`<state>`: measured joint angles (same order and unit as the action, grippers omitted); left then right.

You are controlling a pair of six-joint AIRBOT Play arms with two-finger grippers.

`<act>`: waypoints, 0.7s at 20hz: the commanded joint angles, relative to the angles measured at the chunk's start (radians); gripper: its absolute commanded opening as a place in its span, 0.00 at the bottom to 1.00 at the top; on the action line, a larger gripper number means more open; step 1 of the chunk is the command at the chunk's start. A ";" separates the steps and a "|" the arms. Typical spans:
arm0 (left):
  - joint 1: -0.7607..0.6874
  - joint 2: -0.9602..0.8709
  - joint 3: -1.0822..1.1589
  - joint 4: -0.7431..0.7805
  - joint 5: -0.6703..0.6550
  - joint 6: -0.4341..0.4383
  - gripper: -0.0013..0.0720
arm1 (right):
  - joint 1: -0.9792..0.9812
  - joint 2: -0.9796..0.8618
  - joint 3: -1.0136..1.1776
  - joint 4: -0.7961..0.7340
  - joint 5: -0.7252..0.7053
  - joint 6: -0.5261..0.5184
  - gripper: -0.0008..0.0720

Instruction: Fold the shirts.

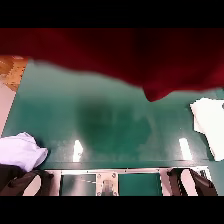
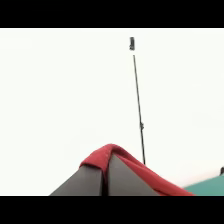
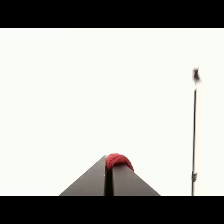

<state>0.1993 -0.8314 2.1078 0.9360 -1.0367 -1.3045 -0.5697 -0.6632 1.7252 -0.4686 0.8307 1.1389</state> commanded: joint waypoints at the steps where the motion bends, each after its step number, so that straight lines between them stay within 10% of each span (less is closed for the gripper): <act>1: 0.001 0.003 -0.087 0.057 -0.067 -0.056 0.05 | -0.021 0.015 -0.045 -0.071 -0.010 0.048 0.04; 6: 0.001 -0.084 -0.470 -0.005 -0.134 -0.022 0.05 | 0.051 -0.112 -0.388 -0.053 0.062 0.016 0.04; 14: -0.097 -0.578 -0.787 -0.136 0.150 0.110 0.05 | 0.264 -0.679 -0.590 -0.038 -0.260 -0.130 0.04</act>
<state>0.1238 -1.2392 1.3720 0.8452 -0.9928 -1.2232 -0.3515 -1.1336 1.1465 -0.5163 0.6865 1.0424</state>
